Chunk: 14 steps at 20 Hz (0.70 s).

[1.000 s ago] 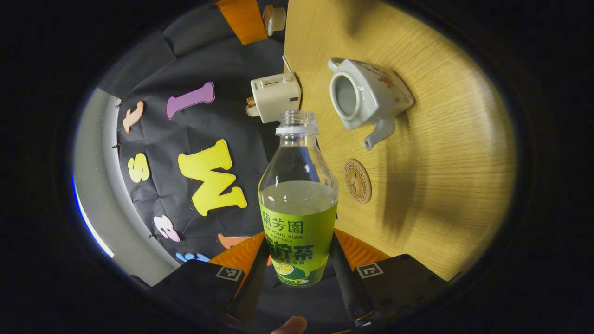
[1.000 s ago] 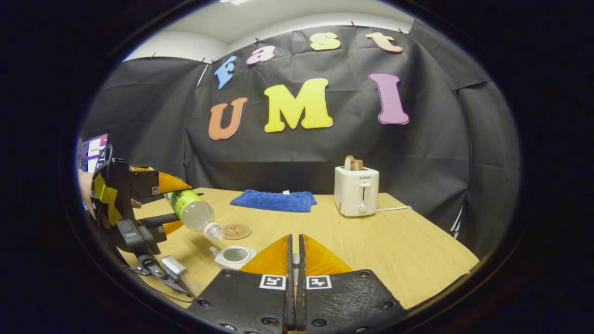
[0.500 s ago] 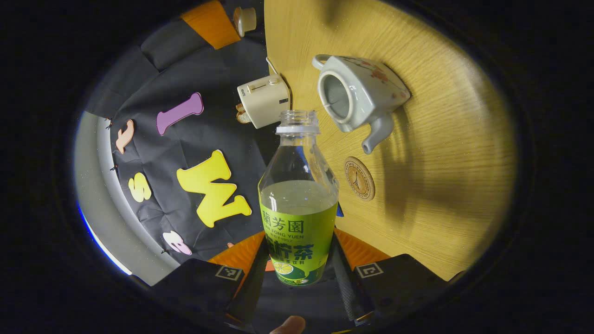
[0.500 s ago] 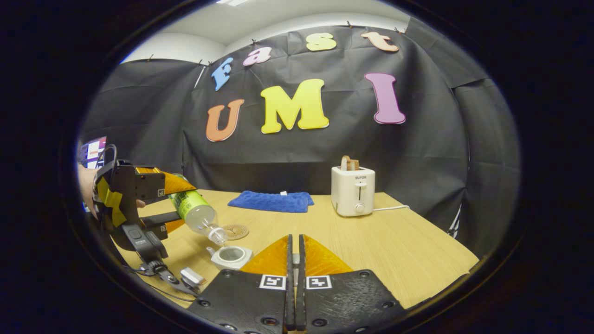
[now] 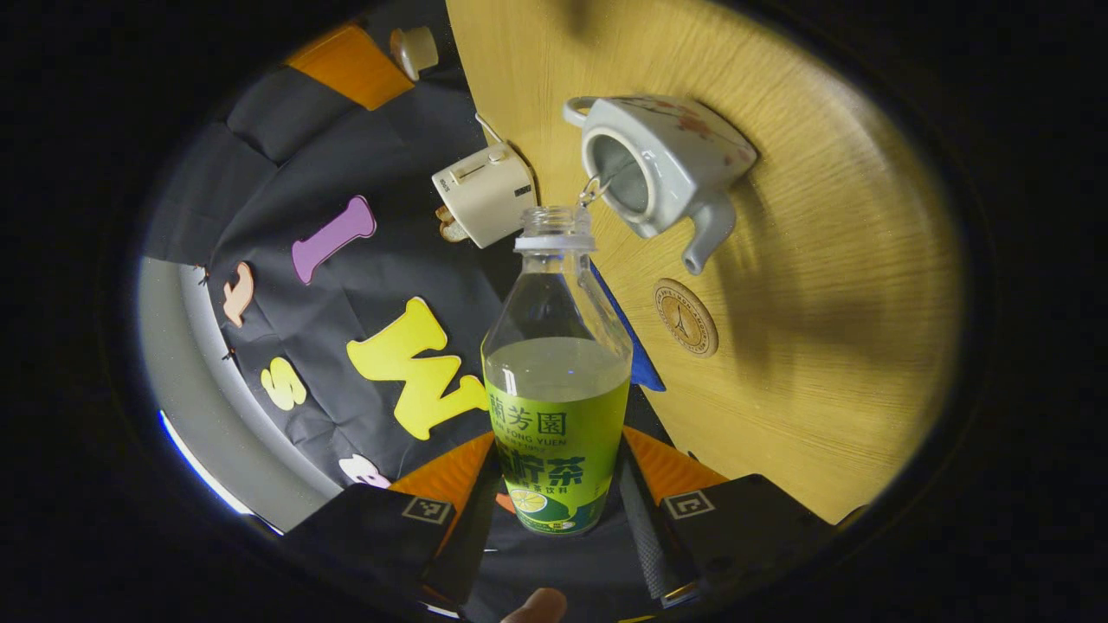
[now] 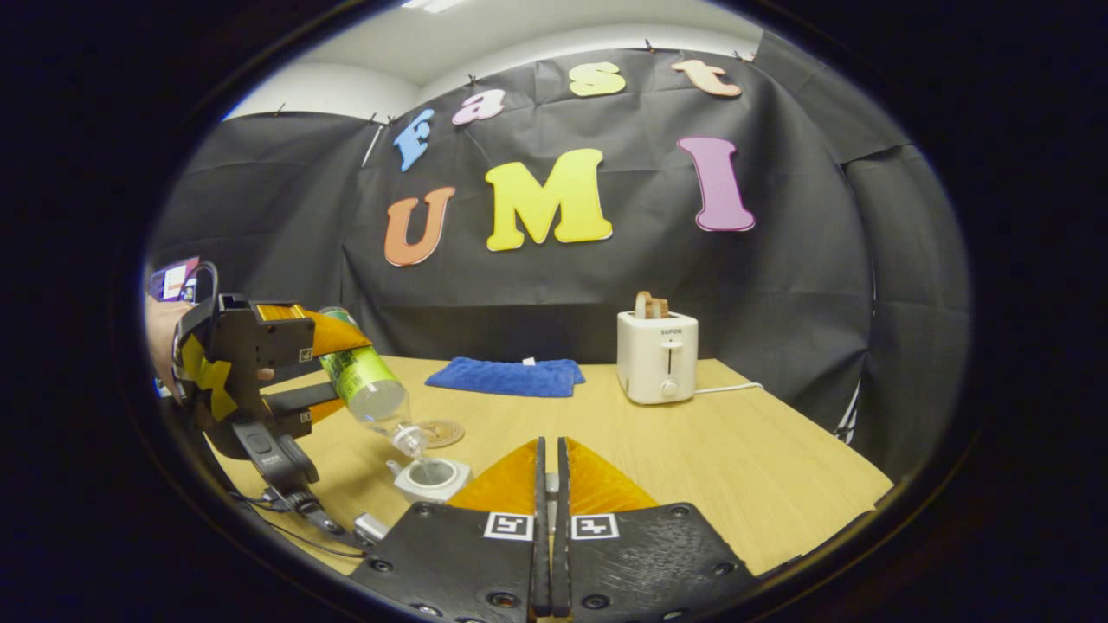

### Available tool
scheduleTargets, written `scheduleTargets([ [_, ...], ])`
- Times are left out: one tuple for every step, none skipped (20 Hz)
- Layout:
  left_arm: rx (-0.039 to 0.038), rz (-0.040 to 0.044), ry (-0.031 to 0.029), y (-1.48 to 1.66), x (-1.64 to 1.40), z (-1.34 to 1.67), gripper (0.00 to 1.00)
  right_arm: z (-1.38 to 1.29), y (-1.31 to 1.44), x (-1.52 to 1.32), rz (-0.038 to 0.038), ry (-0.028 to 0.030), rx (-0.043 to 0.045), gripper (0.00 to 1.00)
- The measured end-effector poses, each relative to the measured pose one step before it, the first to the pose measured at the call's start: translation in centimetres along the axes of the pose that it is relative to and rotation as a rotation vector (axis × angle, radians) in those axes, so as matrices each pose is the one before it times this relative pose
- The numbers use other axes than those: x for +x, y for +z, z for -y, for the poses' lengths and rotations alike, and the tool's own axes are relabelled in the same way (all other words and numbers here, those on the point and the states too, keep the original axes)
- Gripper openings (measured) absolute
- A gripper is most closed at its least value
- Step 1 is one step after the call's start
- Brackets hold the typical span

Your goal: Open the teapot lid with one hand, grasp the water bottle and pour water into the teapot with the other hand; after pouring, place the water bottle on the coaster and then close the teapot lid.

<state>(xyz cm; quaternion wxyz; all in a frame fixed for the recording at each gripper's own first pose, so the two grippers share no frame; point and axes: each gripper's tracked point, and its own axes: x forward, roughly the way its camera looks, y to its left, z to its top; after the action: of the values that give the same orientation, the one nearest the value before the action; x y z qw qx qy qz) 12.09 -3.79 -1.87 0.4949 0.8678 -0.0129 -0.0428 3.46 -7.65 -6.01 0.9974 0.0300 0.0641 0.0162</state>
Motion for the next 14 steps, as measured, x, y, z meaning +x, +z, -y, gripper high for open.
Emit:
scheduleTargets([
  [0.01621,-0.00563,0.00717,-0.070,-0.128,-0.257,0.74,0.089,0.025,-0.026,0.00030,-0.00075,0.00136,0.01],
  [0.01236,-0.00166,0.00301,-0.059,0.084,-0.138,0.74,0.043,-0.078,0.034,0.00011,-0.00015,0.00090,0.01],
  [0.00694,-0.00396,0.00205,-0.209,0.024,-0.139,0.74,-0.002,-0.019,-0.030,-0.00039,-0.00025,0.00074,0.01],
  [0.00896,-0.00412,0.00455,-0.084,-0.109,-0.119,0.74,0.032,-0.037,-0.022,0.00055,0.00003,0.00137,0.01],
  [0.01015,-0.00167,0.00539,0.042,-0.052,-0.194,0.74,0.014,0.043,-0.060,-0.00013,0.00082,0.00108,0.01],
  [0.01463,-0.00545,0.00564,-0.069,-0.134,-0.221,0.74,0.012,-0.055,-0.011,0.00053,0.00061,0.00037,0.01],
  [0.00839,0.00150,0.00325,0.073,-0.023,-0.154,0.74,0.004,0.035,-0.044,0.00152,-0.00017,-0.00002,0.01],
  [0.00657,-0.00266,0.00276,-0.180,0.052,-0.129,0.74,0.066,0.065,0.042,0.00069,0.00029,0.00035,0.01],
  [0.00442,-0.00325,0.00054,-0.083,0.002,-0.092,0.74,0.023,0.031,-0.058,0.00023,0.00003,0.00074,0.01],
  [0.00466,0.00001,0.00082,-0.034,0.013,-0.141,0.74,0.037,-0.090,-0.024,0.00035,-0.00079,0.00110,0.01],
  [0.00510,-0.00302,0.00385,-0.039,-0.033,-0.113,0.74,-0.020,-0.010,-0.004,-0.00066,0.00078,0.00074,0.01],
  [0.00306,0.00300,0.00247,0.053,-0.019,-0.077,0.74,0.063,-0.109,-0.077,-0.00033,-0.00110,0.00057,0.01],
  [-0.00130,0.00243,-0.00374,0.100,-0.021,0.097,0.74,0.006,0.066,-0.026,-0.00069,0.00032,0.00101,0.01],
  [-0.00249,0.00509,-0.00236,0.133,0.017,0.054,0.74,-0.008,-0.011,0.001,-0.00082,0.00009,-0.00037,0.01],
])
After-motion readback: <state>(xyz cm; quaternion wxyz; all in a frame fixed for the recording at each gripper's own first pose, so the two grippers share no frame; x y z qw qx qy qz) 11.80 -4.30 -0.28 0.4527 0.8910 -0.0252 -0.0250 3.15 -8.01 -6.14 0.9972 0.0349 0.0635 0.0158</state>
